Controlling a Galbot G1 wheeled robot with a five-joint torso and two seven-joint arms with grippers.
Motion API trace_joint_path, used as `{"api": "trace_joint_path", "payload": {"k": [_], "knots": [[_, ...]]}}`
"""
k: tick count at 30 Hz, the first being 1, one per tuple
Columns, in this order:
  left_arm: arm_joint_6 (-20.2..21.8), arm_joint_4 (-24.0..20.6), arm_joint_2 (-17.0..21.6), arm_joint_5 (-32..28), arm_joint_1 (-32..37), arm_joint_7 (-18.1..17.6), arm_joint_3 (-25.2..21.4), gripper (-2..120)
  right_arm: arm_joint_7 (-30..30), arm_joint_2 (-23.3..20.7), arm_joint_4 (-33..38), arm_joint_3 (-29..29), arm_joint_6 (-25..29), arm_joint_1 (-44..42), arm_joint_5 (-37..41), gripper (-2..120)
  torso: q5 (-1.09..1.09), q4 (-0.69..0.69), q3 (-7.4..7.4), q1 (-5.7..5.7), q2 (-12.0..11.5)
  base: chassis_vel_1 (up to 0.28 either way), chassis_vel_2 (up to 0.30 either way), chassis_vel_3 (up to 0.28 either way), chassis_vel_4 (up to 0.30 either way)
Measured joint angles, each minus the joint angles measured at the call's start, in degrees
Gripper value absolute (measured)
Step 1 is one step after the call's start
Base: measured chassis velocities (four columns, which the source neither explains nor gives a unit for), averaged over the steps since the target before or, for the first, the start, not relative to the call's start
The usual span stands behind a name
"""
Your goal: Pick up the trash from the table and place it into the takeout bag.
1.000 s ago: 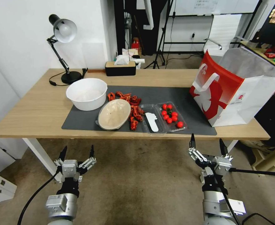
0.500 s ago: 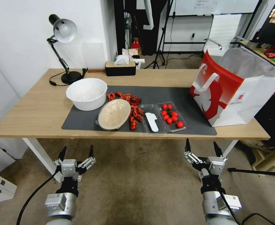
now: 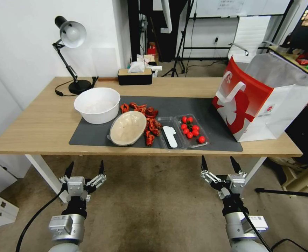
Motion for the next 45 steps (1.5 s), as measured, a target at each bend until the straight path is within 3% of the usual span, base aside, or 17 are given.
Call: {"api": "trace_joint_path", "payload": {"k": [6,9,10,11,13,16,17,19,23,33,37,45], "knots": [[4.89,-1.99,1.68,-5.22,-1.31,-0.58,0.64,100,-0.23,-0.01,-0.35,0.00,0.00,0.07,0.07,100,-0.01,0.00,0.00,0.00,0.00,0.000,0.000,0.000,0.000],[14.62,-5.88,3.51,-12.90,-3.21,-3.97,1.09,100,-0.09,-0.10,-0.36,0.01,0.00,0.07,0.07,100,-0.01,0.00,0.00,0.00,0.00,0.000,0.000,0.000,0.000],[14.62,-5.88,3.51,-12.90,-3.21,-3.97,1.09,100,-0.09,-0.10,-0.36,0.01,0.00,0.07,0.07,100,-0.01,0.00,0.00,0.00,0.00,0.000,0.000,0.000,0.000],[19.12,-7.47,4.31,-17.79,-4.34,-5.28,0.76,100,-0.03,-0.13,-0.36,0.02,0.00,0.06,0.07,100,0.00,-0.01,0.00,0.00,0.00,0.000,0.000,0.000,0.000],[21.27,-8.20,4.85,-20.76,-4.95,-5.96,0.50,100,0.02,-0.14,-0.36,0.02,0.00,0.03,0.06,100,0.00,0.00,0.00,0.01,0.00,0.000,0.000,0.000,0.000],[28.73,-11.32,7.65,-36.65,-7.74,-10.71,-0.12,100,0.13,-0.25,-0.14,0.03,0.00,0.01,0.04,100,-0.01,0.00,0.00,0.00,0.00,0.000,0.000,0.000,0.000],[28.73,-11.32,7.65,-36.65,-7.74,-10.71,-0.12,100,0.13,-0.25,-0.14,0.03,0.00,0.01,0.04,100,-0.01,0.00,0.00,0.00,0.00,0.000,0.000,0.000,0.000],[30.85,-12.32,9.11,-45.61,-9.30,-13.05,-0.12,100,0.09,-0.33,-0.01,0.07,0.00,0.01,0.03,100,0.00,0.00,0.00,0.00,0.00,0.000,0.000,0.000,0.000],[31.08,-11.86,11.78,-55.12,-11.79,-15.02,0.28,100,0.05,-0.36,0.18,0.22,0.00,-0.20,0.03,100,0.00,0.00,0.00,0.00,0.00,0.000,0.000,0.000,0.000],[29.64,-7.83,18.94,-66.79,-17.55,-18.88,1.27,100,0.30,-0.38,0.75,0.65,0.00,-0.91,-0.30,100,-0.01,0.00,0.00,0.00,0.00,0.000,0.000,0.000,0.000],[29.70,-5.96,19.68,-71.47,-19.94,-21.13,0.64,100,0.41,-0.48,0.80,0.65,0.00,-1.00,-0.45,100,0.00,-0.01,0.00,0.00,0.00,0.000,0.000,0.000,0.000],[30.61,-4.56,19.10,-72.94,-21.53,-23.45,0.67,100,1.17,-1.66,0.81,0.12,1.72,-0.27,-0.45,100,-0.02,-0.01,0.00,0.00,0.00,0.000,0.000,0.000,0.000]]}}
